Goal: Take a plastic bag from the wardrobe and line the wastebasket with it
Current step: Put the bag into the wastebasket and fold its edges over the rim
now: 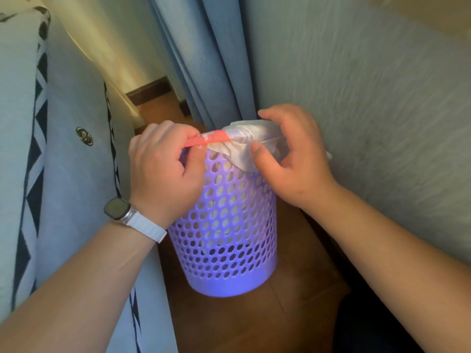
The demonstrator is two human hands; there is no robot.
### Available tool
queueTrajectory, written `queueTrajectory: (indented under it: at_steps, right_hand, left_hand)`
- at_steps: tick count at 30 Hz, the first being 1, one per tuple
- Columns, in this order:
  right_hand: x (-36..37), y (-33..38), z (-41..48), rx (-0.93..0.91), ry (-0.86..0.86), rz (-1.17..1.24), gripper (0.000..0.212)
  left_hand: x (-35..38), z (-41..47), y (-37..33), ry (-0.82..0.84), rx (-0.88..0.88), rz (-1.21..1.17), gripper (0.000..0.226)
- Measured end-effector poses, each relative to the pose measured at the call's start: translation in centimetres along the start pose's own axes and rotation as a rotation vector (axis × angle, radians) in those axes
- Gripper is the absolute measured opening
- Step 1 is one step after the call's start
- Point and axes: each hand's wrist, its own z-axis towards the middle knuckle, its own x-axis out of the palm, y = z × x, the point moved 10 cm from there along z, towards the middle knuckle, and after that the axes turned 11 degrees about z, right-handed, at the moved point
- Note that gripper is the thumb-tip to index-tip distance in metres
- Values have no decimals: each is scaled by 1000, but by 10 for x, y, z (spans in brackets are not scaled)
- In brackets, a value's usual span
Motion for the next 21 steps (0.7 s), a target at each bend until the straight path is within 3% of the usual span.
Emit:
queueTrajectory:
  at_steps: [4,8,15,21]
  right_hand:
    - [9,-16,-3,82,51,40,41]
    - [4,-16,-2,98,-11,80,27]
    - [0,5,-7,20,-73,-84,20]
    - [10,21,-11,-4,-53,-64,20]
  left_hand:
    - [1,-2,-4,-1,8,-17,15]
    - [0,-2,-10,-4,37,-79,16]
    - [0,-9,-40,45,160,-16,34]
    - [2,-10,-40,27,145,32,19]
